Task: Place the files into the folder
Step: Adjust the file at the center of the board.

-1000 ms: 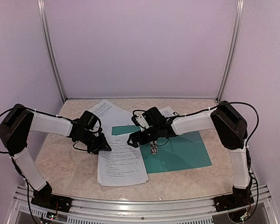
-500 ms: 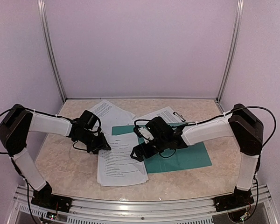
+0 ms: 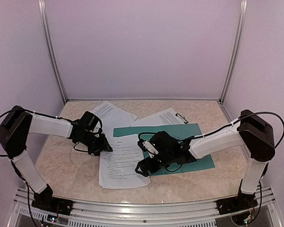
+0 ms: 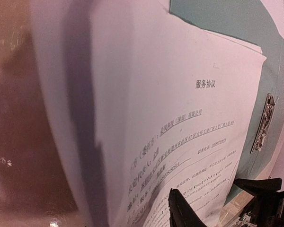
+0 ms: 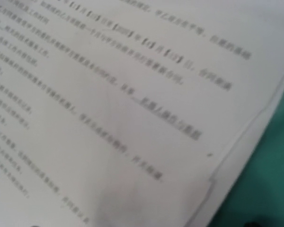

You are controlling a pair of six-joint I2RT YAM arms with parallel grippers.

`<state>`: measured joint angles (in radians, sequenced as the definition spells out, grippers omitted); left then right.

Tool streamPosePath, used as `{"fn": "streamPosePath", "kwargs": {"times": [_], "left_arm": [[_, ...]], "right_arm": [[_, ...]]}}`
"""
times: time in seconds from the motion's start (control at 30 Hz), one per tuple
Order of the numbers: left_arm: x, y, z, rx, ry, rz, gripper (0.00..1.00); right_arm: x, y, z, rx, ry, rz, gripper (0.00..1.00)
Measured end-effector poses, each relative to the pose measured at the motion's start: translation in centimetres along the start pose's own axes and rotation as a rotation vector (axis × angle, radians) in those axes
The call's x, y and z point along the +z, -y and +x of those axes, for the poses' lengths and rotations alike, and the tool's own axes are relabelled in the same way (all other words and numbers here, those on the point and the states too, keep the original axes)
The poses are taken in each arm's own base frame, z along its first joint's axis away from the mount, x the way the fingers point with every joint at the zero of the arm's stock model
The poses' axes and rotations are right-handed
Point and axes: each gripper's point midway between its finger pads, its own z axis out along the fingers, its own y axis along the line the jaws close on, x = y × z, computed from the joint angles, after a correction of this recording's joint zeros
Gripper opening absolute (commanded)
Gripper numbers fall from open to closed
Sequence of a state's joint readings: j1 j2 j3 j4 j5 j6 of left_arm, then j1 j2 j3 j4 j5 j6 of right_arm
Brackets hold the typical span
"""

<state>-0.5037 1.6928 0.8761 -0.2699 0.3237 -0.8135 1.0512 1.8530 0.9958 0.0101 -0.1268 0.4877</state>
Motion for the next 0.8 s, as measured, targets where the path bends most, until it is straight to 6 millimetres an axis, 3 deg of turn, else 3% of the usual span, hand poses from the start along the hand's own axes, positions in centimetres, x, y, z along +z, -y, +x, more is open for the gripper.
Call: {"fn": "streamPosePath", "kwargs": {"times": [0.33, 0.8], "left_arm": [[-0.1, 0.0, -0.2, -0.015, 0.020, -0.011, 0.34], [-0.1, 0.4, 0.1, -0.041, 0.037, -0.024, 0.34]], "right_arm": [[0.2, -2.7, 1.3, -0.015, -0.016, -0.040, 0.89], [0.2, -2.9, 1.1, 0.020, -0.009, -0.046, 0.89]]}}
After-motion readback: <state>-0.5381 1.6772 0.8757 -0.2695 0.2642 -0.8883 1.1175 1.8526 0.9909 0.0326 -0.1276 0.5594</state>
